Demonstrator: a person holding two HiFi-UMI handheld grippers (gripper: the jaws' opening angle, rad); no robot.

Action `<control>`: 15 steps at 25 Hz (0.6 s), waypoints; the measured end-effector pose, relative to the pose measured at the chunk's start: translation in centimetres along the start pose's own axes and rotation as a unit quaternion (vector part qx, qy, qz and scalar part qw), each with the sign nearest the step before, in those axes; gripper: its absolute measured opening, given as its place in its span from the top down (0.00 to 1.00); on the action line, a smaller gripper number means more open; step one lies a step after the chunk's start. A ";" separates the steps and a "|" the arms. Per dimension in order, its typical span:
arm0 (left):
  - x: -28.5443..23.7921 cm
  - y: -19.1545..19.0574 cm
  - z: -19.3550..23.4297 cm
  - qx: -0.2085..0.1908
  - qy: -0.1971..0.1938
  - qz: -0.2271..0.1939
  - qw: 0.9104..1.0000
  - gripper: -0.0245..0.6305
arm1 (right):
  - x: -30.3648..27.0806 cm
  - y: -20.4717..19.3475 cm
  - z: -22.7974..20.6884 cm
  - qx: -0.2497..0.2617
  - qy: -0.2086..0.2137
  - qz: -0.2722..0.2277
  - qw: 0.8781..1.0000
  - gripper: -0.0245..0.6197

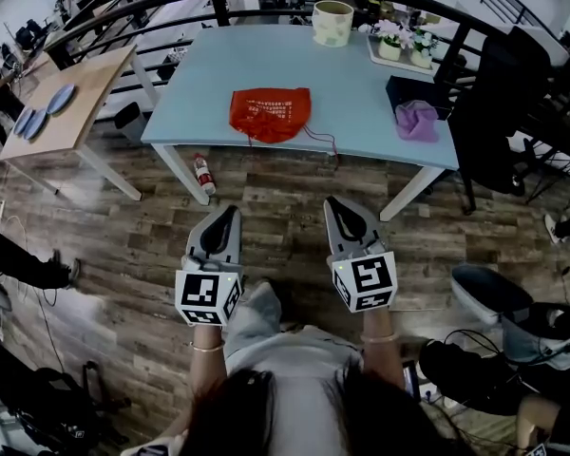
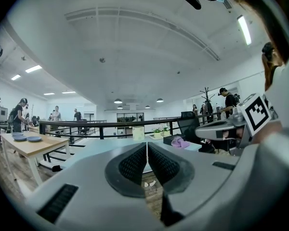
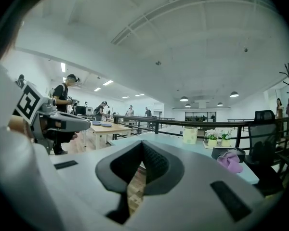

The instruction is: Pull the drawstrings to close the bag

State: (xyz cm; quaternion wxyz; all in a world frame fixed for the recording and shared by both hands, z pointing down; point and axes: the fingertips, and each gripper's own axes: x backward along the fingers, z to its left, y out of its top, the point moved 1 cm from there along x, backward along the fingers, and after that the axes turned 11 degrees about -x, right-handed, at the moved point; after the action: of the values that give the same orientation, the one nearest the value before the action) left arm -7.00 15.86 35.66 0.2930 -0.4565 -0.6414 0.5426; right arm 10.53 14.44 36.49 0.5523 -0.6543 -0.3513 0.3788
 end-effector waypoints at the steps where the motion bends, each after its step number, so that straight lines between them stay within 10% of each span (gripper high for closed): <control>1: 0.2 0.1 -0.2 -0.001 -0.001 -0.001 1.000 0.93 | 0.3 0.0 0.1 0.001 0.001 -0.001 1.000 0.92; 15: 3.1 0.5 -2.6 0.004 -0.007 -0.003 1.000 0.93 | 3.3 -0.4 1.6 0.002 0.009 0.001 1.000 0.92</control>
State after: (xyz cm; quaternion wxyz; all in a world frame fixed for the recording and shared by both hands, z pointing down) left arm -5.88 19.82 35.48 0.2921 -0.4493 -0.6427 0.5475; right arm 10.70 18.13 36.34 0.5563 -0.6570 -0.3453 0.3737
